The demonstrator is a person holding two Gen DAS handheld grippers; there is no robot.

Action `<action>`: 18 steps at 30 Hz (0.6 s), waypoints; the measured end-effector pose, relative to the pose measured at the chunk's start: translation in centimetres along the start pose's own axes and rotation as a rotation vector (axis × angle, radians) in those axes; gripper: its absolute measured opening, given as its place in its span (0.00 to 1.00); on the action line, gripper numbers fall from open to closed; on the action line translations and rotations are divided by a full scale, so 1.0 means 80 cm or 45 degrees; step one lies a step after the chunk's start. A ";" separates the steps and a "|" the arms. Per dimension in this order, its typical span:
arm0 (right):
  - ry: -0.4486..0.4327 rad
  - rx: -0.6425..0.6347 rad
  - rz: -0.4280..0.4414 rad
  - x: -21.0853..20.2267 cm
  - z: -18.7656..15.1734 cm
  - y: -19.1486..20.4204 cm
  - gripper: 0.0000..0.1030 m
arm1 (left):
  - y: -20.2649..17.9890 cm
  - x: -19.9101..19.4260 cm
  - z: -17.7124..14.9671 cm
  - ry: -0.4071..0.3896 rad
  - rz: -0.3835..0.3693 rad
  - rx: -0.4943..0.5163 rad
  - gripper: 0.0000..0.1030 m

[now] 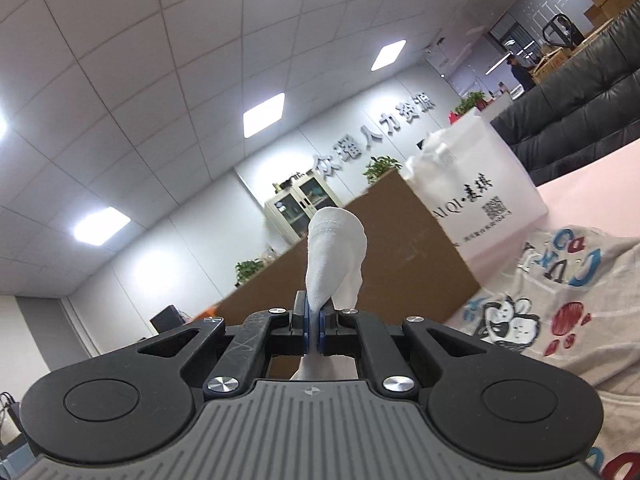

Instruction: Fold clothes

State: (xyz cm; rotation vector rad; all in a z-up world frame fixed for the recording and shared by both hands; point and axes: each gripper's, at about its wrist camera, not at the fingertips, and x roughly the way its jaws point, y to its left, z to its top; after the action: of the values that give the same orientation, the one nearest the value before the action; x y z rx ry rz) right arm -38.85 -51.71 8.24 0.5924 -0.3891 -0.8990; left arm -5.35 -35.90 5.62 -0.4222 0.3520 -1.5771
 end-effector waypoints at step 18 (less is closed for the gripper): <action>0.178 0.073 0.204 -0.031 -0.086 0.084 0.04 | 0.082 -0.276 0.077 -0.148 0.514 0.215 0.03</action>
State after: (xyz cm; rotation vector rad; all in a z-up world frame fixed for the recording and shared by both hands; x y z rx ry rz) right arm -32.37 -44.31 6.94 0.6635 -0.3318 -0.6901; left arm 3.99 -14.02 6.78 -0.2890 0.1972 -1.1721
